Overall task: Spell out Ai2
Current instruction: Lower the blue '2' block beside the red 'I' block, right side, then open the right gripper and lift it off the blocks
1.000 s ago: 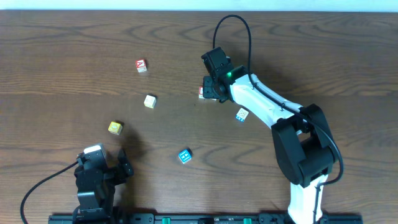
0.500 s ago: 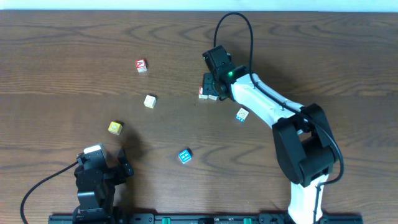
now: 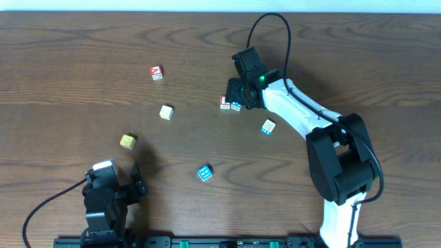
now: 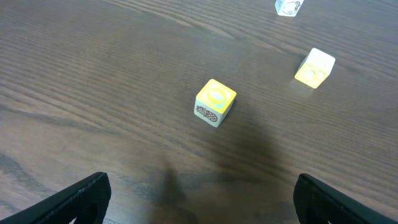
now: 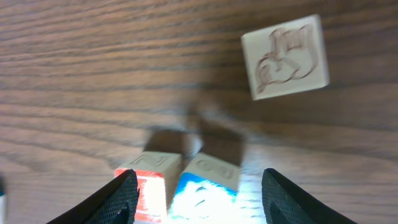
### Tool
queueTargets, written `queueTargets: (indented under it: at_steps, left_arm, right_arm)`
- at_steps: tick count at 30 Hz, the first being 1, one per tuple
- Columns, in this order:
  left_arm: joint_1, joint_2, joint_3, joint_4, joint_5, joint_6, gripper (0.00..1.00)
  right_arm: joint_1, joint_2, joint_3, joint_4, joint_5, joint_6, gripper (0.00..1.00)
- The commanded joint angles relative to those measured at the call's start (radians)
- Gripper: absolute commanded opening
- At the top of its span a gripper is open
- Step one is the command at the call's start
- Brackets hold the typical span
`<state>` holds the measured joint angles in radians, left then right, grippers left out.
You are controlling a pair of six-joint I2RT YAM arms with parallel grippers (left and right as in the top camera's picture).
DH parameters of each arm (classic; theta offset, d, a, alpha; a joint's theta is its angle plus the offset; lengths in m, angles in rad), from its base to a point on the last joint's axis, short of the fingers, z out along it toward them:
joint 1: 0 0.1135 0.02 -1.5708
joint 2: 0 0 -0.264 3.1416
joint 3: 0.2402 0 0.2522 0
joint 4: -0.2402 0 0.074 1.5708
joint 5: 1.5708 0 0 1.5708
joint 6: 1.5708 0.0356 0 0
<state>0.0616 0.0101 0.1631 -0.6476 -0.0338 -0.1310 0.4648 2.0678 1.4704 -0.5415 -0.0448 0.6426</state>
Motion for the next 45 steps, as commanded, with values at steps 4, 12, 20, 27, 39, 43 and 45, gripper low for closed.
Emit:
queueTargets:
  at_steps: [4, 12, 20, 27, 39, 43, 45]
  left_arm:
    - [-0.003, -0.004, -0.007, -0.003, -0.018, -0.004, 0.95]
    - [-0.003, -0.004, -0.007, -0.003, -0.018, -0.004, 0.95]
    - [-0.003, -0.004, -0.007, -0.003, -0.018, -0.004, 0.95]
    - [-0.003, -0.004, -0.007, -0.003, -0.018, -0.004, 0.95]
    - [-0.003, -0.004, -0.007, -0.003, -0.018, -0.004, 0.95]
    - [-0.003, -0.004, -0.007, -0.003, -0.018, -0.004, 0.95]
    - [-0.003, -0.004, -0.007, -0.003, -0.018, -0.004, 0.95]
  right_arm:
    - [-0.007, 0.012, -0.007, -0.013, -0.068, 0.105, 0.63]
    - [-0.007, 0.012, -0.007, -0.007, -0.056, 0.105, 0.64]
    - [-0.007, 0.012, -0.007, 0.023, -0.057, 0.1, 0.68]
    - [-0.007, 0.012, -0.007, 0.03, -0.058, 0.089, 0.7]
    - [-0.007, 0.012, -0.007, 0.038, -0.092, 0.074, 0.73]
    - [-0.006, 0.012, -0.007, 0.038, -0.095, 0.066, 0.73]
    - [-0.006, 0.012, -0.007, 0.038, -0.095, 0.066, 0.73]
